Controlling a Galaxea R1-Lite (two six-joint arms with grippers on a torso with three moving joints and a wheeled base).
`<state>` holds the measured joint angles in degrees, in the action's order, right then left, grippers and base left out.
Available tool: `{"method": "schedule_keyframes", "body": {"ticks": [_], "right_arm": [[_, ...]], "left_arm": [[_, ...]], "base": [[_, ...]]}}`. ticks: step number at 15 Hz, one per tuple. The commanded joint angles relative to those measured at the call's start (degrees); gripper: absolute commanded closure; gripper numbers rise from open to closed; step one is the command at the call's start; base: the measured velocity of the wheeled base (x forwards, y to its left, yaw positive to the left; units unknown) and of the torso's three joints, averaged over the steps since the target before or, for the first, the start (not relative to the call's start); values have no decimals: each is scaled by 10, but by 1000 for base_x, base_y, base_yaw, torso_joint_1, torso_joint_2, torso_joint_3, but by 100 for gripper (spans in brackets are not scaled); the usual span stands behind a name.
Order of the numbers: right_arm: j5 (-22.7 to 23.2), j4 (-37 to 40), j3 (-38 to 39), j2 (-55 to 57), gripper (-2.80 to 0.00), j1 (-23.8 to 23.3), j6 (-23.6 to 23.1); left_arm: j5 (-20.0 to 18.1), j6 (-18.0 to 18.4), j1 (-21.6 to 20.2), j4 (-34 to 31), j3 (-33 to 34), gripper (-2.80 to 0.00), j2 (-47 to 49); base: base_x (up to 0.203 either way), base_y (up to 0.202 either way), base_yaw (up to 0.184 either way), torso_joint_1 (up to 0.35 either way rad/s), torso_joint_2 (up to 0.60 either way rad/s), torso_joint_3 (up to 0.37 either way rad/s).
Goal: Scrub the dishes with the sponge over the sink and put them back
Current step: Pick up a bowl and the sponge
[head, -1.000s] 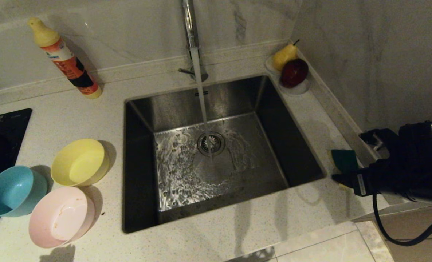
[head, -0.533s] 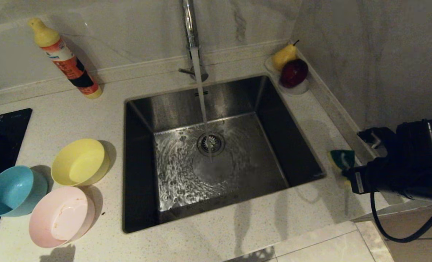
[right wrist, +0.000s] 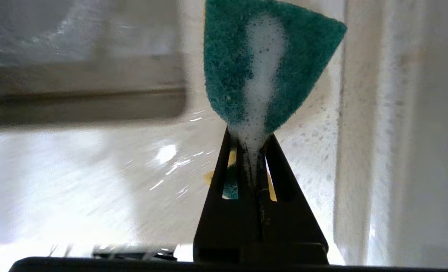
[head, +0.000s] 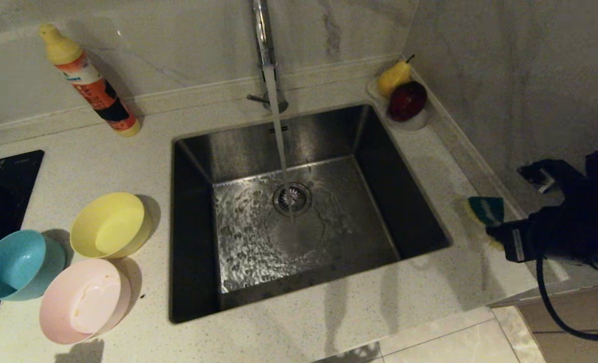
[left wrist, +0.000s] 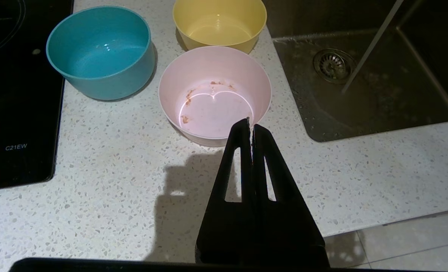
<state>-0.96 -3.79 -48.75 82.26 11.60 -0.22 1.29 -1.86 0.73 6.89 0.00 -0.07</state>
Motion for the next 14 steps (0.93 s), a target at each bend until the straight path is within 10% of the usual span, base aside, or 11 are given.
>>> {"method": "schedule_keyframes", "body": {"ticks": [1, 6, 14], "right_arm": [[47, 71, -24, -93, 0, 18, 0], [192, 312, -99, -193, 0, 98, 17], [199, 326, -67, -169, 0, 135, 91]], "left_arm": [[0, 0, 1, 1, 23, 0, 0], [0, 0, 1, 1, 23, 0, 0], [0, 0, 0, 1, 23, 0, 0]], "base": [[0, 0, 0, 0, 0, 0], [0, 0, 0, 0, 0, 0], [0, 0, 0, 0, 0, 0]]}}
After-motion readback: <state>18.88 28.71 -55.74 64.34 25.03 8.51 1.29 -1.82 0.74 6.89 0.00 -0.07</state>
